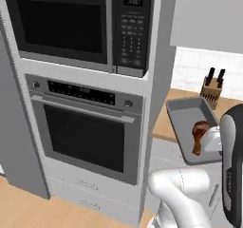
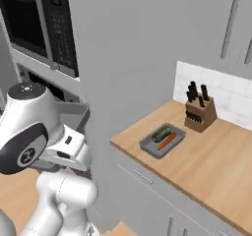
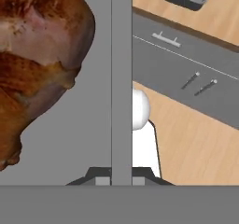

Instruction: Take the meat container that has the chicken drumstick and place it on the second highest rack of the freezer. Then take the vegetable container that has the carrot and cucumber and place it on the highest rack of the freezer.

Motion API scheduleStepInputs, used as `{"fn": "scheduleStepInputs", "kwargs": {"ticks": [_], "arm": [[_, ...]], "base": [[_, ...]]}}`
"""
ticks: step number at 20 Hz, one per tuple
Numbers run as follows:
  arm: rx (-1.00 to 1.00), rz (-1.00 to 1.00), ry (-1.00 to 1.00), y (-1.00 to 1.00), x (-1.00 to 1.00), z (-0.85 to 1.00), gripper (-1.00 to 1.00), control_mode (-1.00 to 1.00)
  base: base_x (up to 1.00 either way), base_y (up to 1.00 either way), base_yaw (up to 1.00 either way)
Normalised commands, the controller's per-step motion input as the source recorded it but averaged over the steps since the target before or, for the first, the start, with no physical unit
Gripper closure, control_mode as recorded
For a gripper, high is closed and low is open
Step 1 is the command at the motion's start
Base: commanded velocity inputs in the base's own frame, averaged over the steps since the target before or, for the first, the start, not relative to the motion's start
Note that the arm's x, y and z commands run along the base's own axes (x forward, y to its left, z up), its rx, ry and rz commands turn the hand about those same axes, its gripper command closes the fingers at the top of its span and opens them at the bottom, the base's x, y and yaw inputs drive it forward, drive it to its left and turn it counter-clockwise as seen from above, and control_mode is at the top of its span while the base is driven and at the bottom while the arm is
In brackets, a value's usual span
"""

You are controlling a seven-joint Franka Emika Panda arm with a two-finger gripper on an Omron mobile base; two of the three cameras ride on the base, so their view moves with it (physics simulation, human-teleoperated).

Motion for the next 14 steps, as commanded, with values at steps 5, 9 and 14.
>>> {"fn": "scheduleStepInputs", "kwargs": {"ticks": [5, 9, 14], "arm": [[0.0, 0.0, 0.0, 0.0, 0.0, 0.0, 1.0, 1.0], [0.0, 0.0, 0.0, 0.0, 0.0, 0.0, 1.0, 1.0], [0.0, 0.0, 0.0, 0.0, 0.0, 0.0, 1.0, 1.0]], "base": [[0.11, 0.65, 0.8], [0.73, 0.57, 0.22], [1.0, 0.95, -0.01]]}}
